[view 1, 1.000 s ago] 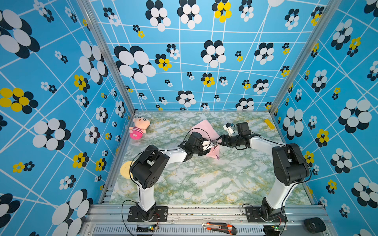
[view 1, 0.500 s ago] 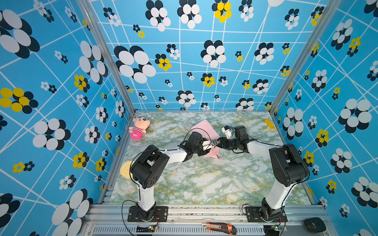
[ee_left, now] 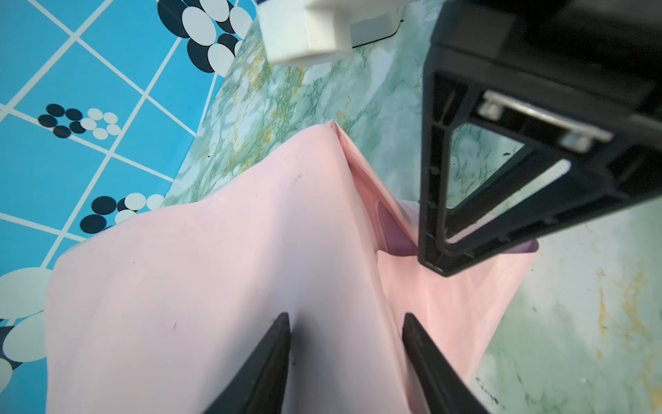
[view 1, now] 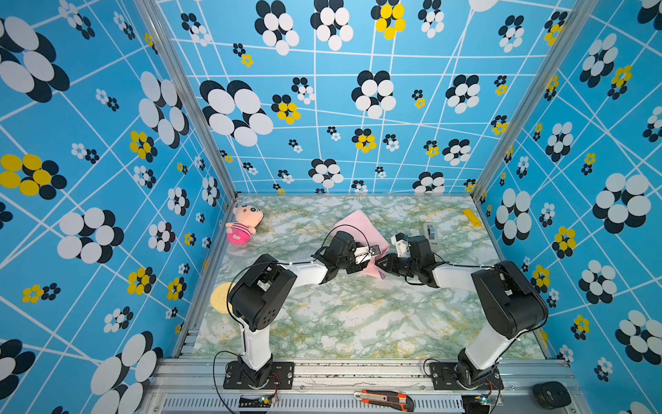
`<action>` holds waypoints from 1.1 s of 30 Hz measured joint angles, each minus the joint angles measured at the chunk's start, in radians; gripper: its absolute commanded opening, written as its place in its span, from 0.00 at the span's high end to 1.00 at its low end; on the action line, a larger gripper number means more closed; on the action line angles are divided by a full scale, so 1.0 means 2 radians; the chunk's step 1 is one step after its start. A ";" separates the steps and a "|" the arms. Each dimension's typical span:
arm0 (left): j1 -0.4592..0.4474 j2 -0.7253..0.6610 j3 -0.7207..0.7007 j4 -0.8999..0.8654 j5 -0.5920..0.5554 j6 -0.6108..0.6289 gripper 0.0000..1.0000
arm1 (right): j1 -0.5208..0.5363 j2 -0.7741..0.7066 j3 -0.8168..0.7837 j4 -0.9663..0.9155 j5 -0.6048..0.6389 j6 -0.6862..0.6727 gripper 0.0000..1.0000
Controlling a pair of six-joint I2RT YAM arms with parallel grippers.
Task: Wrap a gift box in wrapping paper
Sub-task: Fifth fold the wrapping paper around the gift box.
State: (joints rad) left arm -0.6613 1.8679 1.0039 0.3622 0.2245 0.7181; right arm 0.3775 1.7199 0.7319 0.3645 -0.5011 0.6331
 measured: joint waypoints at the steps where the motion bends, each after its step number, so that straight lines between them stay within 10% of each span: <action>1: 0.000 0.000 0.000 0.000 0.000 0.000 0.50 | 0.002 0.000 -0.002 0.007 0.002 0.005 0.68; 13: 0.000 0.000 0.000 0.000 -0.002 0.000 0.49 | 0.006 0.023 -0.002 0.067 0.040 0.059 0.83; 22: 0.000 0.000 0.000 0.000 -0.002 0.000 0.49 | 0.013 -0.011 -0.027 0.056 0.045 0.070 0.51; 33: -0.001 0.000 0.000 0.000 -0.002 0.000 0.50 | 0.007 -0.134 -0.056 -0.031 0.066 0.065 0.47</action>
State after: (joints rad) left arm -0.6624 1.8679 1.0039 0.3622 0.2211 0.7181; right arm 0.3912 1.4517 0.6193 0.3019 -0.3683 0.7635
